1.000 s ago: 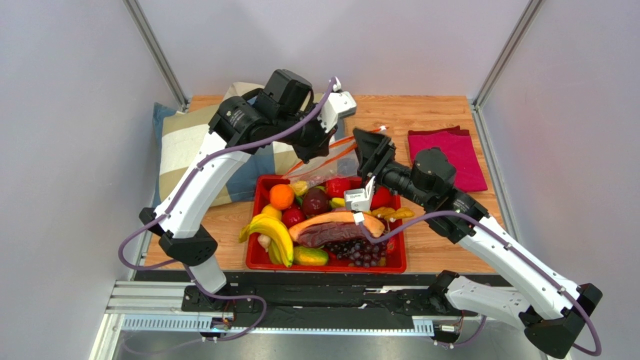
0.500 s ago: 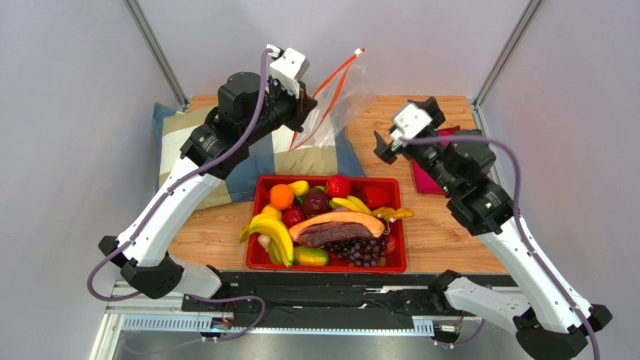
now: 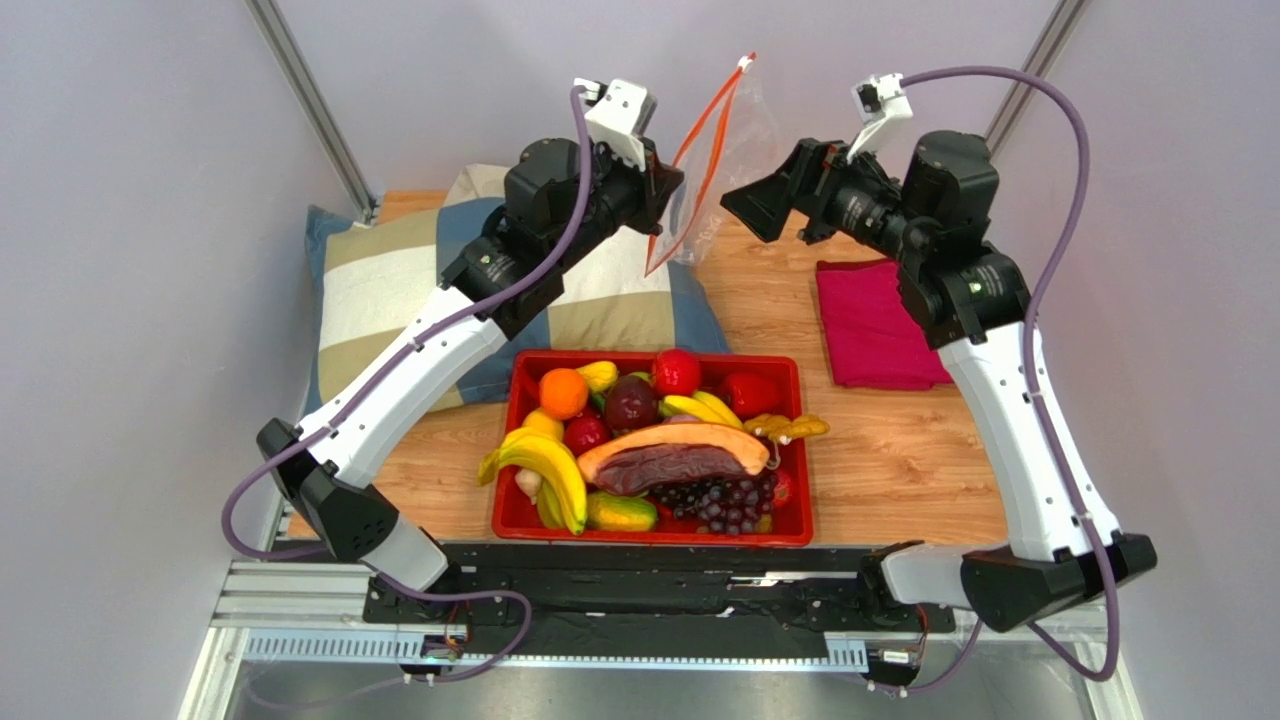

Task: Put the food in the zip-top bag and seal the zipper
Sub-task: Pick up the zipper food storage bag at the center of the board.

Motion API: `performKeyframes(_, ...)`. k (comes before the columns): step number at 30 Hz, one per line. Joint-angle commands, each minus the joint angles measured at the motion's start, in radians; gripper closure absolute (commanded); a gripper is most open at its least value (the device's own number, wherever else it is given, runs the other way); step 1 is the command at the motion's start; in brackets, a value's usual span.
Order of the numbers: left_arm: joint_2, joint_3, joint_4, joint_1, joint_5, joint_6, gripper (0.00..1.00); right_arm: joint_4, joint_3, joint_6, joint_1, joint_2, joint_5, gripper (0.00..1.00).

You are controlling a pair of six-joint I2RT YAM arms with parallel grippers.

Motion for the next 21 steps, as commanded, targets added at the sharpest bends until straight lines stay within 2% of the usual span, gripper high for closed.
performKeyframes(1, 0.012, -0.010, 0.091, -0.017, -0.010, -0.036, 1.00, 0.056, 0.034, 0.227, -0.015, 0.054, -0.110, 0.02)
performKeyframes(2, 0.012, -0.018, 0.094, -0.018, -0.010, -0.039, 1.00, 0.066, 0.039, 0.231, -0.017, 0.065, -0.099, 0.10)
performKeyframes(5, 0.017, -0.036, 0.107, -0.024, 0.006, -0.041, 1.00, 0.086, 0.044, 0.263, -0.030, 0.099, -0.066, 0.20)
performKeyframes(11, 0.026, -0.053, 0.099, -0.032, 0.003, -0.038, 1.00, 0.134, 0.100, 0.314, -0.049, 0.180, -0.089, 0.33)
performKeyframes(13, 0.032, -0.055, 0.093, -0.034, 0.018, -0.038, 1.00, 0.139, 0.111, 0.314, -0.049, 0.200, -0.089, 0.33)
performKeyframes(15, 0.040, -0.053, 0.084, -0.034, 0.026, -0.045, 1.00, 0.142, 0.110, 0.314, -0.050, 0.209, -0.087, 0.42)
performKeyframes(16, 0.040, -0.055, 0.078, -0.034, 0.027, -0.048, 1.00, 0.139, 0.106, 0.310, -0.050, 0.214, -0.087, 0.49)
performKeyframes(17, 0.041, -0.058, 0.076, -0.034, 0.027, -0.051, 1.00, 0.130, 0.103, 0.304, -0.055, 0.217, -0.078, 0.62)
performKeyframes(21, 0.029, -0.072, 0.059, -0.021, 0.029, -0.062, 1.00, 0.079, 0.079, 0.274, -0.113, 0.206, -0.072, 0.84)
